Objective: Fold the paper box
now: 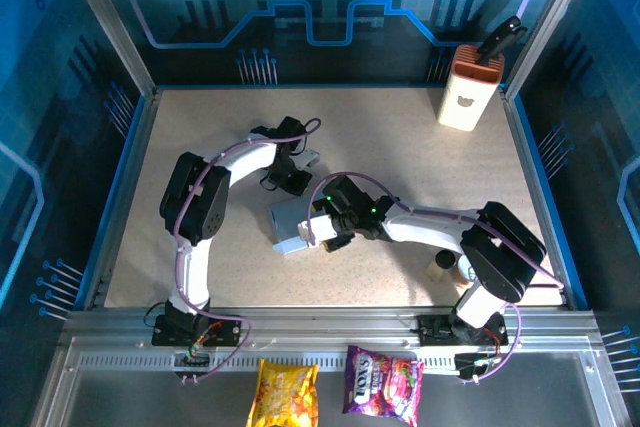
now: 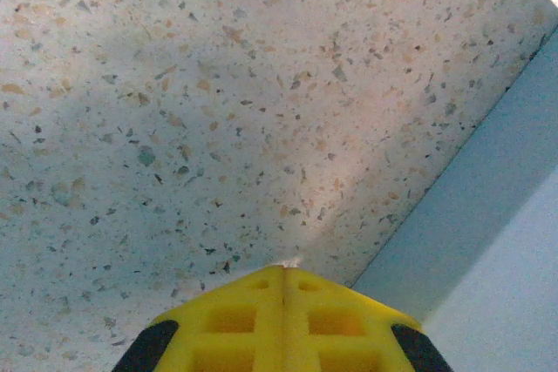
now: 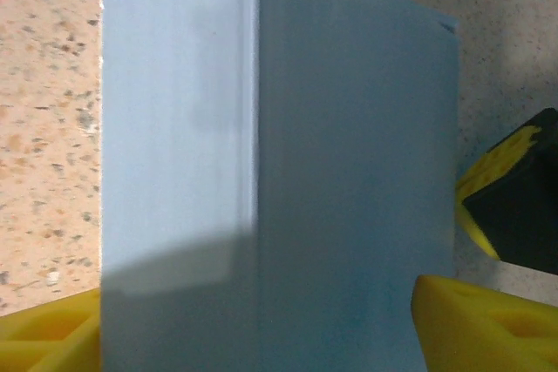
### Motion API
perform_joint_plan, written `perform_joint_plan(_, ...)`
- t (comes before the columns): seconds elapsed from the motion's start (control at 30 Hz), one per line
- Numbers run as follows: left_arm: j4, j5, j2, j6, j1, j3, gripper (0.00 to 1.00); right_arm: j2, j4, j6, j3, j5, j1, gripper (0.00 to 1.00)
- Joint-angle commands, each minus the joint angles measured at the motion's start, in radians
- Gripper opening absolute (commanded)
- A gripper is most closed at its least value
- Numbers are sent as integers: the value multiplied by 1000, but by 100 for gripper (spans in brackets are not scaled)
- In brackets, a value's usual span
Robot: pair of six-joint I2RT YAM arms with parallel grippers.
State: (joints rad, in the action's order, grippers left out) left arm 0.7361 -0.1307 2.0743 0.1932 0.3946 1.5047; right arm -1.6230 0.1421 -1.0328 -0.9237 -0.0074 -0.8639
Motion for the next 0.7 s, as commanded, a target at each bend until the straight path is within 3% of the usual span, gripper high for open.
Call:
perform_joint_plan(0.0,35,6,6,16,-1,-8,5,35,67,34,31,-35,-38,75)
perform_joint_plan(0.13,32,13,-11,13,0,-11,6,34,60,79,74,-22,-59,67)
perform_joint_plan(0.3,46,16,-63,10,0,-15,7,2,45,105,79,-16,-67,43)
perform_joint_plan(0.4,55,1,-100,5,0,-28,11,-14,42,107,78,-23,-67,38)
perform_joint_plan(0.67,91,-77,-142,5,4,-66,30,-21,40,125,82,-26,-66,39)
